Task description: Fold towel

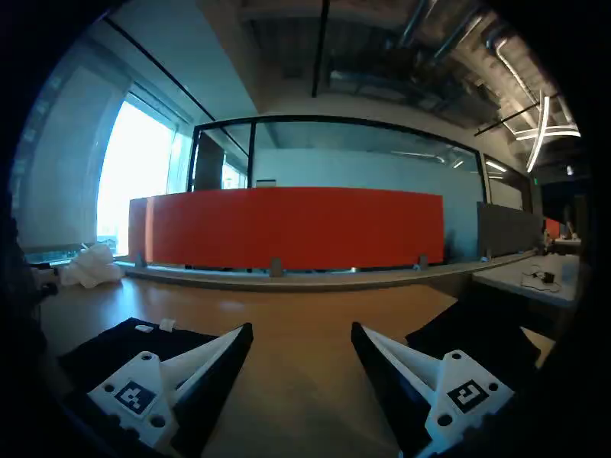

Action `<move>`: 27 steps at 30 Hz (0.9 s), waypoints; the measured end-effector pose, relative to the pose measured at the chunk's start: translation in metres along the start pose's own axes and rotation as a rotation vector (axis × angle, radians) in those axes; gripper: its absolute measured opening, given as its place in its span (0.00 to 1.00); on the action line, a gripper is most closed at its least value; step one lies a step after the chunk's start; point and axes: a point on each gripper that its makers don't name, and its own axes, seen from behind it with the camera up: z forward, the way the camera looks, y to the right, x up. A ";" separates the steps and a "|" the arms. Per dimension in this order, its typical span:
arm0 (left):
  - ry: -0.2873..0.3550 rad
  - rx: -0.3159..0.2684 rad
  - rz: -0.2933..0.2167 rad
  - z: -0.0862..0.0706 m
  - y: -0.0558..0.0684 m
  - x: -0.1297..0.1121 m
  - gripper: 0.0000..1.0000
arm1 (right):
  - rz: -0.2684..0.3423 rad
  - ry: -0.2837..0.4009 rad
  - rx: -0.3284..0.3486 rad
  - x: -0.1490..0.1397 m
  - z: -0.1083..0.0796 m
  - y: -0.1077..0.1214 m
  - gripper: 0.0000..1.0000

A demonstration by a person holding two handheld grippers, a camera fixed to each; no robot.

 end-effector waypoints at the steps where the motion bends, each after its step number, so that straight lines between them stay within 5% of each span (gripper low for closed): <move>1: 0.000 0.000 0.000 0.000 0.000 0.000 0.98 | 0.000 0.000 0.000 0.000 0.000 0.000 1.00; 27: 0.000 0.002 -0.001 0.000 0.000 0.001 0.99 | -0.005 -0.003 -0.012 0.001 -0.001 0.001 1.00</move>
